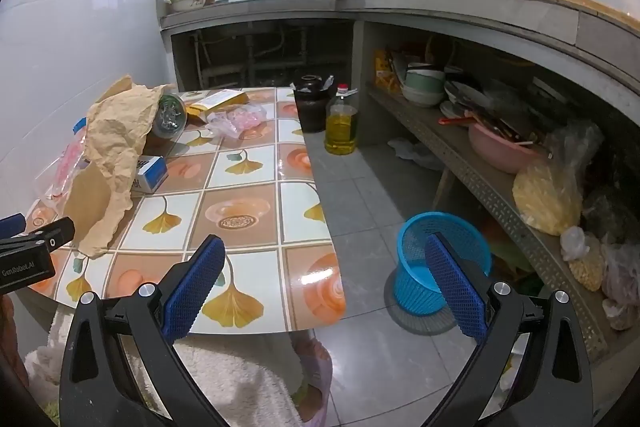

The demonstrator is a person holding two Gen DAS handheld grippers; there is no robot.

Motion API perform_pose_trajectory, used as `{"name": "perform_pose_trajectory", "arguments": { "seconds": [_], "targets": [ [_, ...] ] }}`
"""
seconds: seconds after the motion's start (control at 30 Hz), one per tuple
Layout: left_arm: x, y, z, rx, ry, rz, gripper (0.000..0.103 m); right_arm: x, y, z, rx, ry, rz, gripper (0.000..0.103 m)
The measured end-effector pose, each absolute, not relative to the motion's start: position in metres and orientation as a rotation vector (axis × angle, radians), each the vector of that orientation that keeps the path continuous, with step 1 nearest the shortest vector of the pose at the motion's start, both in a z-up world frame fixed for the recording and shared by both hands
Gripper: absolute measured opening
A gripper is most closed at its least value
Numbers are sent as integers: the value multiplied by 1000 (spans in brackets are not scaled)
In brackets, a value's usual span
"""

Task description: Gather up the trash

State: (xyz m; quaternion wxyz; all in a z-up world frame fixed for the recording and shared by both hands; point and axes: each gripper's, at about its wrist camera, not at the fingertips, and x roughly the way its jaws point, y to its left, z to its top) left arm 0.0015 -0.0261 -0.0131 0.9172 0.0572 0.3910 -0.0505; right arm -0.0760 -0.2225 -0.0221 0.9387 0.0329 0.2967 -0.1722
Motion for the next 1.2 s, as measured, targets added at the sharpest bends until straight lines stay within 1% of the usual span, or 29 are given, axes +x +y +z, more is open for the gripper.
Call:
{"name": "perform_pose_trajectory", "arguments": {
  "seconds": [1.2],
  "targets": [
    [2,-25,-16,122,817,-105,98,-76,-222,-24,65,606,-356,95]
  ]
}}
